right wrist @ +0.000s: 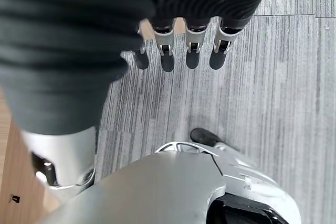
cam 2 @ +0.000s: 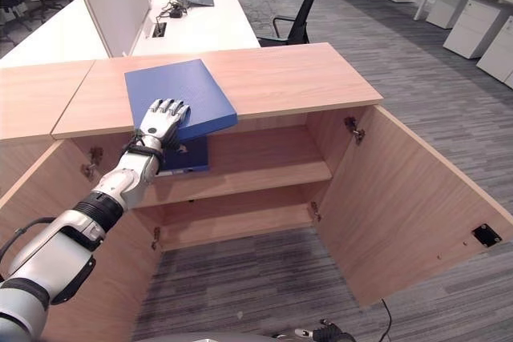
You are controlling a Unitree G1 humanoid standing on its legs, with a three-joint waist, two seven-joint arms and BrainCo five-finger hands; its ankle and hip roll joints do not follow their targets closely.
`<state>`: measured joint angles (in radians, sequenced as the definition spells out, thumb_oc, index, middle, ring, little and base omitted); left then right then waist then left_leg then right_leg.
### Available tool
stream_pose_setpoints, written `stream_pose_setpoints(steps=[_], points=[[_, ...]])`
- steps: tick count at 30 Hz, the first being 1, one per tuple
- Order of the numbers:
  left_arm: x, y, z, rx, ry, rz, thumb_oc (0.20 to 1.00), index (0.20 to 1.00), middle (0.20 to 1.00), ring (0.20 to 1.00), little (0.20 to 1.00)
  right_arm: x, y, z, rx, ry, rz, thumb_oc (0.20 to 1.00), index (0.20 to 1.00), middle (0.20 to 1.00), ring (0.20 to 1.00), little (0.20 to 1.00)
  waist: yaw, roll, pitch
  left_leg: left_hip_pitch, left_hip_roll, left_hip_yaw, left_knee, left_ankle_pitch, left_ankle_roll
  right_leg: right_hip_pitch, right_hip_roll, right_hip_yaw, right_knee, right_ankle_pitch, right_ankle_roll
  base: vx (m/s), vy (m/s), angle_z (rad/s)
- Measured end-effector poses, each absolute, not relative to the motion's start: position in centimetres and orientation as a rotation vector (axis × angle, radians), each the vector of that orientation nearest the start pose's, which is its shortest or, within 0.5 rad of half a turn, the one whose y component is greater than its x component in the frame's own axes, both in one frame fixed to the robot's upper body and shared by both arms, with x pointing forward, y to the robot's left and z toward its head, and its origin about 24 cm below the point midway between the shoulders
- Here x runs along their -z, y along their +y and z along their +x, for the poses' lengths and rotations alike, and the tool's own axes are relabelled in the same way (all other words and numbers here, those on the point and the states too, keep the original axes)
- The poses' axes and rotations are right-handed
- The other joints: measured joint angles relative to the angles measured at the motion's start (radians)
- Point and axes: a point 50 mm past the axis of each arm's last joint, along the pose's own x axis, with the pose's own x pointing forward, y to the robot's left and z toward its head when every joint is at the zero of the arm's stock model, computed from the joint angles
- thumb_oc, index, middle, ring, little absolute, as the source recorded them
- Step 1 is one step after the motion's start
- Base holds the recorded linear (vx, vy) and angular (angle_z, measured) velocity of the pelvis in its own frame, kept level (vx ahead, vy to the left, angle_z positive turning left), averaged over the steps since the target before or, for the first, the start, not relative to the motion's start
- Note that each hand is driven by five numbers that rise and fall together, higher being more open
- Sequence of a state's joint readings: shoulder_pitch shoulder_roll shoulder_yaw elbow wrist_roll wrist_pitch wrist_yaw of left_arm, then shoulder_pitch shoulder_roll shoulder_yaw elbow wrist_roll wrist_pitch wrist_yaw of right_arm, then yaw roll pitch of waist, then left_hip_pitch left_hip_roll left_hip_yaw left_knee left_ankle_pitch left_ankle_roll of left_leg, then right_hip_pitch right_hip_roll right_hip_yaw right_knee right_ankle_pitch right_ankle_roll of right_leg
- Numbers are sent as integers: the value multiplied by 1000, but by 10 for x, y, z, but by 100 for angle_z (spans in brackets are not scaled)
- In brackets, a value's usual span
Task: Put the empty folder in the office cabinet
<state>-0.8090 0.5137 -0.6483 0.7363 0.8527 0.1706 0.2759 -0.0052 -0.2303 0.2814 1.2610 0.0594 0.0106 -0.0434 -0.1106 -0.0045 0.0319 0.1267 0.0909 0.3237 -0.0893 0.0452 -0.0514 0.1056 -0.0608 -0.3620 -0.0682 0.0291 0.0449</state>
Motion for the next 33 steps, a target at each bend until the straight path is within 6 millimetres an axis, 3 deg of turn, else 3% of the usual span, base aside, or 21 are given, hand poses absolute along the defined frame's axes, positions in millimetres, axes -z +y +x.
stream_pose_setpoints(steps=[6, 7, 8, 9, 10, 27, 31, 33], points=[[-117, 183, 391, -54, -166, 1835, 1000, 1000, 1000, 1000, 1000, 166, -223, 81, -26, 1272, -358, 1000, 1000, 1000, 1000, 1000, -10, 1, 1, 0, 0, 4, 0, 0, 0, 1, 2, 2, -10, 6, -2, -3, 0, -1], [-120, 184, 393, -63, -162, 1851, 906, 906, 906, 906, 906, 166, -223, 81, -37, 1272, -372, 1000, 1000, 1000, 1000, 1000, -15, 1, 1, -1, 0, 5, 0, 0, 0, 0, 1, 3, -10, 6, -2, 0, 0, 0], [-119, 185, 393, -58, -161, 1872, 633, 633, 633, 633, 633, 166, -223, 81, -36, 1272, -373, 1000, 1000, 1000, 1000, 1000, -16, 1, 1, -1, 0, 6, 0, 0, 0, 0, 2, 4, -10, 6, -2, 0, 0, 0], [-119, 184, 393, -57, -163, 1879, 517, 517, 517, 517, 517, 166, -223, 82, -36, 1268, -374, 1000, 1000, 1000, 1000, 1000, -16, 1, 1, -1, 0, 6, 0, 0, 0, 1, 2, 4, -10, 7, -2, 0, 0, 0], [-119, 184, 394, -61, -166, 1878, 200, 200, 200, 200, 200, 166, -223, 82, -36, 1268, -374, 1000, 1000, 1000, 1000, 1000, -16, 1, 1, -1, 0, 6, 0, 0, 1, 0, 2, 4, -10, 7, -2, 0, 0, 0], [-122, 194, 399, -145, -152, 1959, 200, 200, 200, 200, 200, 165, -224, 84, -14, 1255, -359, 1000, 1000, 1000, 1000, 1000, -15, -2, 1, -2, 0, 21, 0, -2, 2, -7, 3, 20, -7, 4, 3, -6, -4, -3], [-144, 188, 394, -215, -259, 1708, 200, 200, 200, 200, 200, 165, -224, 85, 6, 1247, -331, 1000, 1000, 1000, 1000, 1000, -5, -12, 10, -7, 1, 16, 1, -1, 2, -6, 4, 14, -9, 7, -1, -33, -21, 3], [-160, 186, 368, -259, -401, 1440, 200, 200, 200, 200, 200, 164, -220, 86, 12, 1222, -304, 1000, 1000, 1000, 1000, 1000, -1, -20, 17, -6, 1, 12, 0, -1, 1, 1, 4, 2, -14, 11, -6, 39, -6, 13]])
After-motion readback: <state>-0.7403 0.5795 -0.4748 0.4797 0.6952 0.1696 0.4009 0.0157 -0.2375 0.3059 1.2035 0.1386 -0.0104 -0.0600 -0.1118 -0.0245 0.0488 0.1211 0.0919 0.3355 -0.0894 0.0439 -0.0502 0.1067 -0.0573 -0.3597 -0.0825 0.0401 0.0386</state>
